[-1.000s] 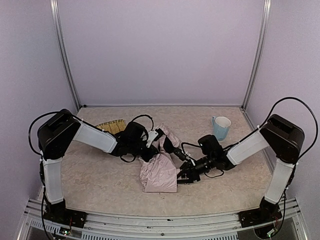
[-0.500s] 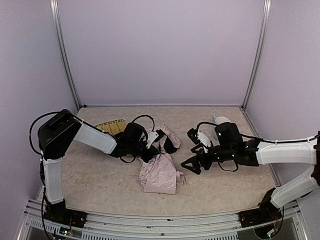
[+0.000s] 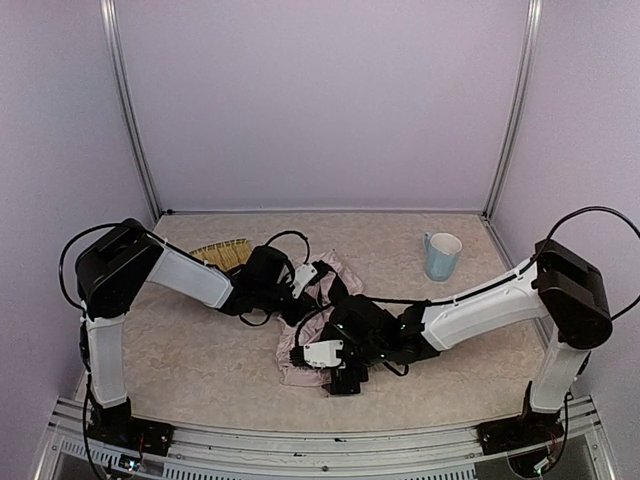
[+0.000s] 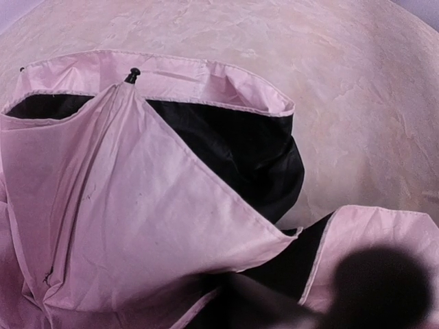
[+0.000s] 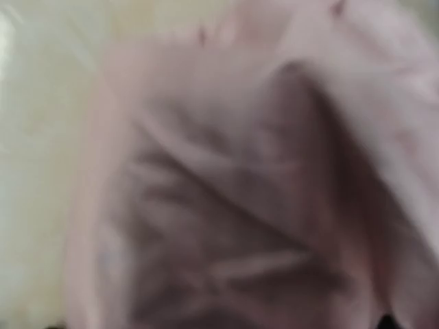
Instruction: Put away the umbrella
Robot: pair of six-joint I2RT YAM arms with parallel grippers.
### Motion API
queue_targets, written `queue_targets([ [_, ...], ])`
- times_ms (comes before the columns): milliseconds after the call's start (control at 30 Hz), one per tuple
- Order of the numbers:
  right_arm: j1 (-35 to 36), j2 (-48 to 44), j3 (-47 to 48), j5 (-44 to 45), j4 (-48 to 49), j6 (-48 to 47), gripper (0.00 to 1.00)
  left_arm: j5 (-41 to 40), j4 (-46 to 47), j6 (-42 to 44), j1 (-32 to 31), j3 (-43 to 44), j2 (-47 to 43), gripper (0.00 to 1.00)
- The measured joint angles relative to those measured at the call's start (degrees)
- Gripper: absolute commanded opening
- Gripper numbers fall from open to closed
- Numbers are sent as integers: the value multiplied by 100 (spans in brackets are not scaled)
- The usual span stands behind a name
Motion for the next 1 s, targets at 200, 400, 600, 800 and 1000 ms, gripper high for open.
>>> queue_targets([
  [200,22,516,586,391,-42,-393,82,146,-2,98,48,-22,7,0],
  [400,-103,831,994,39,-411,-376,43,334,15,205,76,-44,7,1],
  [600,-306,833,1036,-516,-833,-4,29,728,-63,192,236,-39,-66,66],
  [800,-546,717,903,-1141,-979,382,25,575,-195,-160,691,68,-293,92],
  [1000,-927,713,977,-2302,-1676,831,21,225,201,-407,1268,-210,-1427,93],
])
